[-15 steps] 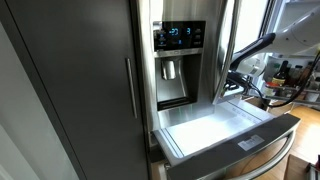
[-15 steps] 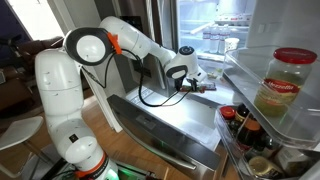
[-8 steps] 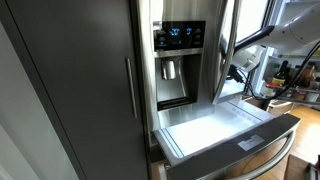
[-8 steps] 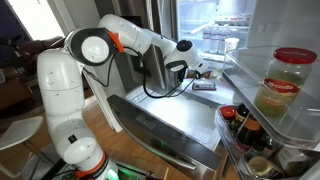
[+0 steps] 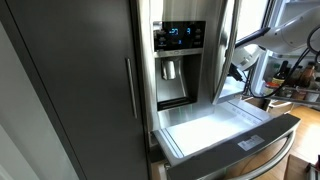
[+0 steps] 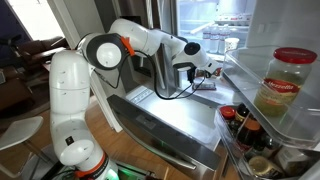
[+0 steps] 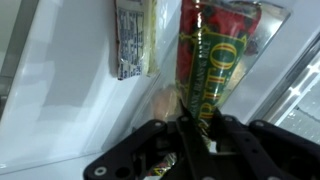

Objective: Move the two food packs to the upper fridge

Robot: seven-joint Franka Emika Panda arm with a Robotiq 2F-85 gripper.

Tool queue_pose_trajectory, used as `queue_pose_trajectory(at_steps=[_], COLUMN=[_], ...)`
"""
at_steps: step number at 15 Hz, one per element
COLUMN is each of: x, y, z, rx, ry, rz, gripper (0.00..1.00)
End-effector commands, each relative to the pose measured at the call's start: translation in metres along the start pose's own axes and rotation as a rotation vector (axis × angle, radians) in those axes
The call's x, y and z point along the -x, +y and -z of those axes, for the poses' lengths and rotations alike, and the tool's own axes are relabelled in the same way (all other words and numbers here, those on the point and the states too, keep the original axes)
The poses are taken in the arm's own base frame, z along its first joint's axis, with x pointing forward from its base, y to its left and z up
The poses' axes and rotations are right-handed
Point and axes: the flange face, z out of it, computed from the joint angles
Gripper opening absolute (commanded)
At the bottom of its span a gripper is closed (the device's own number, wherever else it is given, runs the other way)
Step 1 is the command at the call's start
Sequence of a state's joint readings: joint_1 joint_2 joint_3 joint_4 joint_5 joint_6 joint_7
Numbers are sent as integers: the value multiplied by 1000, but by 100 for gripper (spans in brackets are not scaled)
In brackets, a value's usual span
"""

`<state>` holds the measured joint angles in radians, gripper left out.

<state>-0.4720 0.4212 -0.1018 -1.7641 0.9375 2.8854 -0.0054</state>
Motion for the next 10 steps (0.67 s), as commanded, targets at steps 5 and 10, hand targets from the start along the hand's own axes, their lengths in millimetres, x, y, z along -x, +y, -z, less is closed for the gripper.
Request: queue_pose_trajectory(at_steps=[5,10], x=[-23,-17], y=[8,7], z=[-30,-29], rx=[-28,-29], ry=[24,9], rz=[29,42], gripper=[52,90])
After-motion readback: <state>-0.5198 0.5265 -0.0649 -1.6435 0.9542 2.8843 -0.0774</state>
